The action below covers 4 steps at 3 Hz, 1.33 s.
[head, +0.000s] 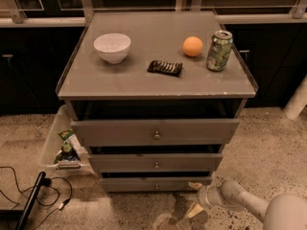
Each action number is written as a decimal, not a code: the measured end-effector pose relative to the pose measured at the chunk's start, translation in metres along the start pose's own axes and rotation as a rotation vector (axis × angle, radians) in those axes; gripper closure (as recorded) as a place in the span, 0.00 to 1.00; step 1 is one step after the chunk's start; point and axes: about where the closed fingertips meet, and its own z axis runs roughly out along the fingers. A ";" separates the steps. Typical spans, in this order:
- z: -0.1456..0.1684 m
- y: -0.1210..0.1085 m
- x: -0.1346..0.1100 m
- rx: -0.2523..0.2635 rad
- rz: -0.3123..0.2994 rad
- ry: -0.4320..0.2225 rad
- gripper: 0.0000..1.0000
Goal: Close bottom drawer
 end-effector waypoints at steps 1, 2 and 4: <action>0.000 0.000 0.000 0.000 0.000 0.000 0.00; -0.007 0.020 -0.002 -0.047 0.007 -0.028 0.00; -0.056 0.085 0.010 -0.082 0.039 -0.040 0.00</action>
Offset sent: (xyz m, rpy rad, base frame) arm -0.0511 0.0025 0.0138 0.0895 0.0666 0.0738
